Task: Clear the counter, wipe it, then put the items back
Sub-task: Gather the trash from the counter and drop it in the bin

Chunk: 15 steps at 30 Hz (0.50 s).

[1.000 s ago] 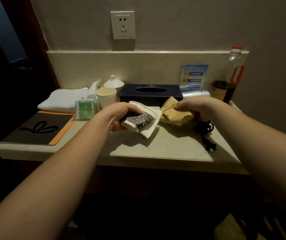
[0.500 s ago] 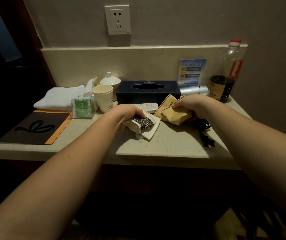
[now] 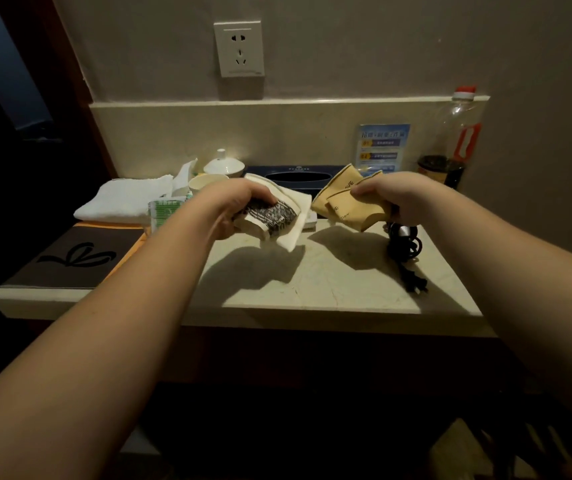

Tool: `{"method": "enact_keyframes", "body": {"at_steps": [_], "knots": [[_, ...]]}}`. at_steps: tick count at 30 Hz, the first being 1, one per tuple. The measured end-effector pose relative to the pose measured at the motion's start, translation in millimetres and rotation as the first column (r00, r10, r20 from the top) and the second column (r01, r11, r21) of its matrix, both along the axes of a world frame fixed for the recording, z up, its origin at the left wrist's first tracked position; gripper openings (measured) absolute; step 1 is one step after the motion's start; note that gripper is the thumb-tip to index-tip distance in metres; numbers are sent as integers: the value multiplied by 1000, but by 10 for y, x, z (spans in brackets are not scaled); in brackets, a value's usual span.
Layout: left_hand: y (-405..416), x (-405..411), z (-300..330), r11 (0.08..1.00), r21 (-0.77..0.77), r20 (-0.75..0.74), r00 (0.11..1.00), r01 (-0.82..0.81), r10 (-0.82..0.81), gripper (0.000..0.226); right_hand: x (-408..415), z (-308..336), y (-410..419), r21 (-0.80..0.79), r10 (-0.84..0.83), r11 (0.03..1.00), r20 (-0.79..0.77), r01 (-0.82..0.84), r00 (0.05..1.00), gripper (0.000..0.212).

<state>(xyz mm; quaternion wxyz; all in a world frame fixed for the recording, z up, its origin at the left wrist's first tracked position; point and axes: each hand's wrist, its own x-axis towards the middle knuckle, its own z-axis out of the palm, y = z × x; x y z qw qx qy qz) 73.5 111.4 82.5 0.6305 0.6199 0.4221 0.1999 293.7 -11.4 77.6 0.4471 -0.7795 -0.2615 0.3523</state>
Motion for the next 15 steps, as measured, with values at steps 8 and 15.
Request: {"method": "enact_keyframes", "body": {"at_steps": [8, 15], "knots": [[-214, -304, 195, 991, 62, 383, 919, -121, 88, 15, -203, 245, -376, 296, 32, 955, -39, -19, 999, 44], [-506, -457, -119, 987, 86, 537, 841, -134, 67, 23, -592, 20, -960, 429, -23, 903, -1, 21, 1000, 29]]}}
